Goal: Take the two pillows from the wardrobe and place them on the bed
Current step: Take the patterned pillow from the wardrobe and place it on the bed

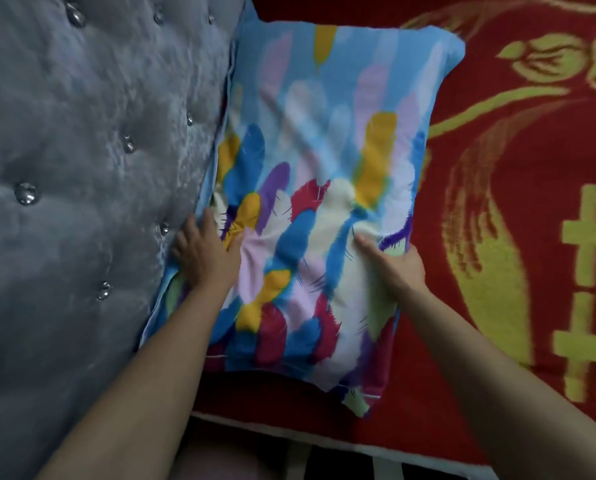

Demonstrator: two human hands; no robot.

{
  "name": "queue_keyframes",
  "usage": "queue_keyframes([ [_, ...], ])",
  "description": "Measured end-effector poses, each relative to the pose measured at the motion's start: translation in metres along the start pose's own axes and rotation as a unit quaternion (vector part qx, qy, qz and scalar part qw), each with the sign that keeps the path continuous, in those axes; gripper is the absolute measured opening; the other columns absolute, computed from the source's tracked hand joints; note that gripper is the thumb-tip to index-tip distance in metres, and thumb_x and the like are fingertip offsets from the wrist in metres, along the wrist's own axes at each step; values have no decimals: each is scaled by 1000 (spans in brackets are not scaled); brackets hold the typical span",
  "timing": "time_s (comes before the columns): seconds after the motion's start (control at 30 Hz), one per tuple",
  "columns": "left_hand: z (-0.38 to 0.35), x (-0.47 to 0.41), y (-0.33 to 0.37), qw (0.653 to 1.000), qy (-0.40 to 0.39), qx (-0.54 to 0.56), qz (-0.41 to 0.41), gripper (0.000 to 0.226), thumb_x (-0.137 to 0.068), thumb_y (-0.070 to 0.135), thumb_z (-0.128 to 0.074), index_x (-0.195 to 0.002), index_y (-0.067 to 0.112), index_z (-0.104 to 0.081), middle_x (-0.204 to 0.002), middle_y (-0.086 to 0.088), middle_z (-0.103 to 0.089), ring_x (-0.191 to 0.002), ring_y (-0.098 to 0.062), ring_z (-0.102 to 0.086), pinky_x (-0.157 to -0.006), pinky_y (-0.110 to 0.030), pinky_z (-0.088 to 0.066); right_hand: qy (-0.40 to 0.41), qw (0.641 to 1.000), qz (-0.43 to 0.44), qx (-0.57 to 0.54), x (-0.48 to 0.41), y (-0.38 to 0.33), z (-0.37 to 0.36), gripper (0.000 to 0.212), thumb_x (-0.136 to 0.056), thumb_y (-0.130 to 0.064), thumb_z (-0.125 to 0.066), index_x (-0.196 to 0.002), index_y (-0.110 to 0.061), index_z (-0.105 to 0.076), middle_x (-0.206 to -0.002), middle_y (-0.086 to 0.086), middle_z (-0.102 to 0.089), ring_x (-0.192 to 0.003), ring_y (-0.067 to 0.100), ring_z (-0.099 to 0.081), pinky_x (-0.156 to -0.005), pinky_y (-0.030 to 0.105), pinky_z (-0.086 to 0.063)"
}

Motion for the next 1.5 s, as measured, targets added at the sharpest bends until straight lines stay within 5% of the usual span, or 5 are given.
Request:
queue_keyframes([
  [0.33,50,9,28,942,187,273,54,22,-96,10,-54,-102,-4,-70,-93,-33,-67,-88,-42,-58,-75,-38,-37,246,873,419,50,58,-106,40,43,-79,-43,-81,-80,-4,-64,-79,-4,-45,-77,14,-46,-69,22,-35],
  [0.5,27,-17,47,963,146,228,14,31,-96,13,-50,-121,4,-65,-118,-23,-68,-105,-43,-58,-91,-37,-37,202,933,265,137,-3,-98,41,73,-75,-69,-68,-121,-13,-60,-113,11,-53,-106,14,-47,-95,29,-41],
  [0.77,-78,2,13,988,-144,47,-5,67,-95,67,-22,-150,47,10,-165,-2,14,-151,-30,6,-114,-67,-10,103,945,202,235,-35,-36,9,94,-87,-77,-41,-157,-35,4,-163,22,12,-151,40,3,-120,51,-9],
  [0.9,-81,3,14,992,-123,39,-11,69,-94,68,-18,-151,43,11,-165,-5,12,-151,-34,3,-114,-66,-11,106,848,335,397,-14,-26,-8,84,-88,-78,-35,-157,-33,-18,-165,22,4,-150,46,4,-119,59,-8],
  [1.5,38,120,92,990,60,17,-129,69,-98,60,-16,-157,24,-10,-165,-13,-3,-151,-32,-3,-119,-58,-6,73,801,432,409,69,-65,72,81,-95,-65,-38,-159,-24,-10,-166,16,4,-153,36,0,-122,53,-15],
])
Point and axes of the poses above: each hand's wrist, its own x-axis away from the middle knuckle, its own z-axis out of the back of the hand, y = z × x, the point moved 6 cm from there along -x, towards the middle knuckle
